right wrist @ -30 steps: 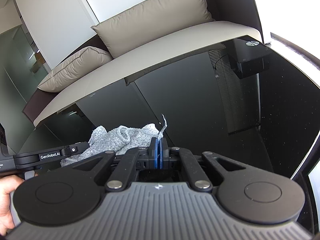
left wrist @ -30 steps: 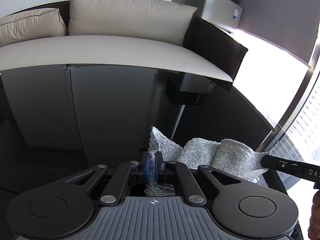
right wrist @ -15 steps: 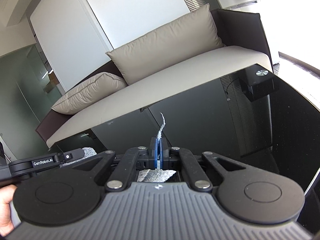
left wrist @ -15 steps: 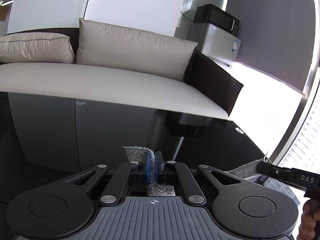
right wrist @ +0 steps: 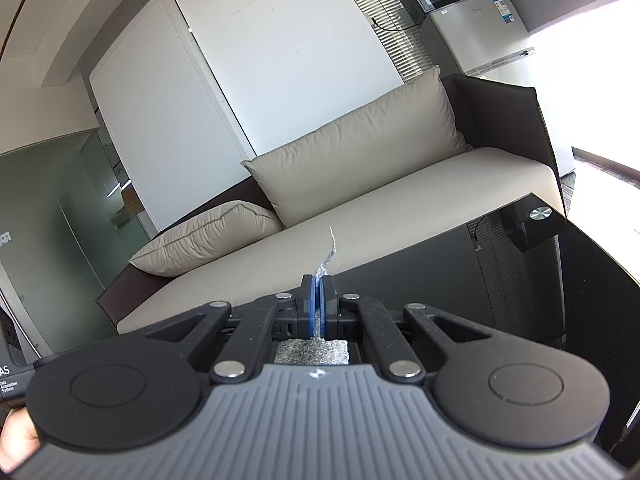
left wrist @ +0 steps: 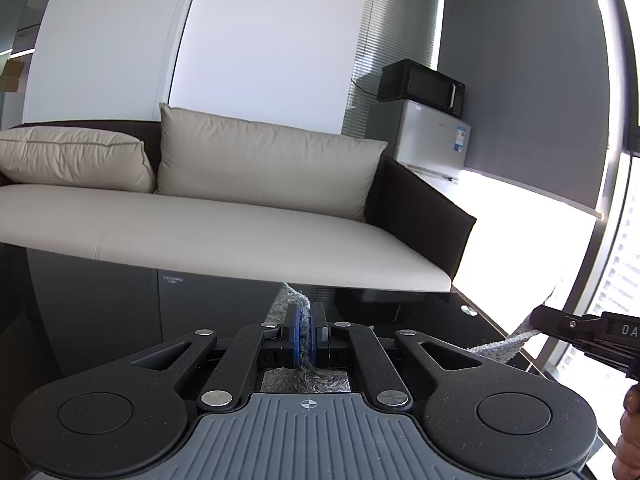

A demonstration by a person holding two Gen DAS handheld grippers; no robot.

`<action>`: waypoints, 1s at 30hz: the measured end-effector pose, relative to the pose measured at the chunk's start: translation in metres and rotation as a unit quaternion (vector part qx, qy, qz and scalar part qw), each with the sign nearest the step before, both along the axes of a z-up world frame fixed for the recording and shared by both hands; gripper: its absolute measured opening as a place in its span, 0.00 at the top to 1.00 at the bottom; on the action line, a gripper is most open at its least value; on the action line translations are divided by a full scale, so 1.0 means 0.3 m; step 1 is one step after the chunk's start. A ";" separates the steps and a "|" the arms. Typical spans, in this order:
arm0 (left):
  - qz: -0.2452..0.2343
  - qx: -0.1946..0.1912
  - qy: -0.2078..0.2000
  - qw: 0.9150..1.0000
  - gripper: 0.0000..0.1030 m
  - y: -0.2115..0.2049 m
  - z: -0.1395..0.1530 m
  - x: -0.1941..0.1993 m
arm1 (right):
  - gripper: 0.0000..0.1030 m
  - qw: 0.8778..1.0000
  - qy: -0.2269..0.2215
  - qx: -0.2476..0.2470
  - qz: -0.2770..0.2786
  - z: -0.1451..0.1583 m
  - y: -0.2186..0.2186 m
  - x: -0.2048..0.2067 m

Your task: Fold towel

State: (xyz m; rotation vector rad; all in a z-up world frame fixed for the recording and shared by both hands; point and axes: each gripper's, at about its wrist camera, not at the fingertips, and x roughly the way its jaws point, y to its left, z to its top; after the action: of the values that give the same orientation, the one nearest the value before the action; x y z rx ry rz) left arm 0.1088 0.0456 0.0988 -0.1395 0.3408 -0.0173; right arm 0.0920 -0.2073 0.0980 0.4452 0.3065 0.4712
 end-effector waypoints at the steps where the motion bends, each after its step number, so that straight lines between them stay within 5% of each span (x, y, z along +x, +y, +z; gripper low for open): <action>1: 0.001 0.002 -0.006 1.000 0.96 -0.004 0.011 -0.010 | 0.98 1.000 -0.004 0.002 0.000 0.014 -0.001 -0.009; 18: 0.016 0.033 -0.103 0.994 0.96 -0.124 0.235 -0.212 | 0.98 0.998 -0.067 -0.001 -0.005 0.227 -0.018 -0.223; 30: 0.039 0.036 -0.093 0.994 0.96 -0.165 0.229 -0.296 | 0.98 0.998 -0.063 -0.025 -0.014 0.273 -0.012 -0.379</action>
State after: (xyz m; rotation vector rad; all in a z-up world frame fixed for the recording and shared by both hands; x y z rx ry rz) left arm 0.0200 -0.0040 0.1677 -0.0783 0.1501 0.0597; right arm -0.0217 -0.2107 0.1800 0.3695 0.1886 0.4614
